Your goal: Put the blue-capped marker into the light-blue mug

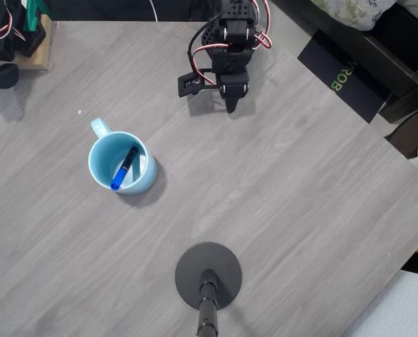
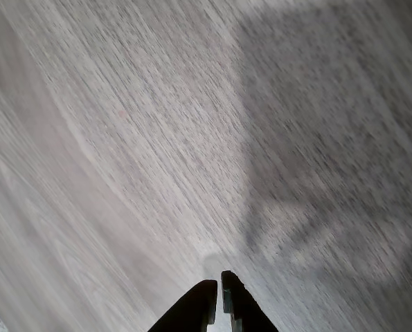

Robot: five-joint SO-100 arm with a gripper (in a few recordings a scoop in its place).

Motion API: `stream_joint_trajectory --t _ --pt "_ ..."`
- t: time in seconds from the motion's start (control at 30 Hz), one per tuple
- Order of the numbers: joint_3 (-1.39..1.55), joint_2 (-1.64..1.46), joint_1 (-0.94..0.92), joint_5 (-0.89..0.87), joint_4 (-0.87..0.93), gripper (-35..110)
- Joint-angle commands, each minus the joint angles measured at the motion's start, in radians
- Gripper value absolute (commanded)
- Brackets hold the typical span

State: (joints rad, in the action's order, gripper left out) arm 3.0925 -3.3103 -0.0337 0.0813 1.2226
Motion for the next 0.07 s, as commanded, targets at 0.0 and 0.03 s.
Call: stream_joint_trajectory --t 0.0,0.03 --pt "0.002 -0.026 0.0 0.006 0.012 0" --pt "0.002 -0.026 0.0 0.006 0.012 0"
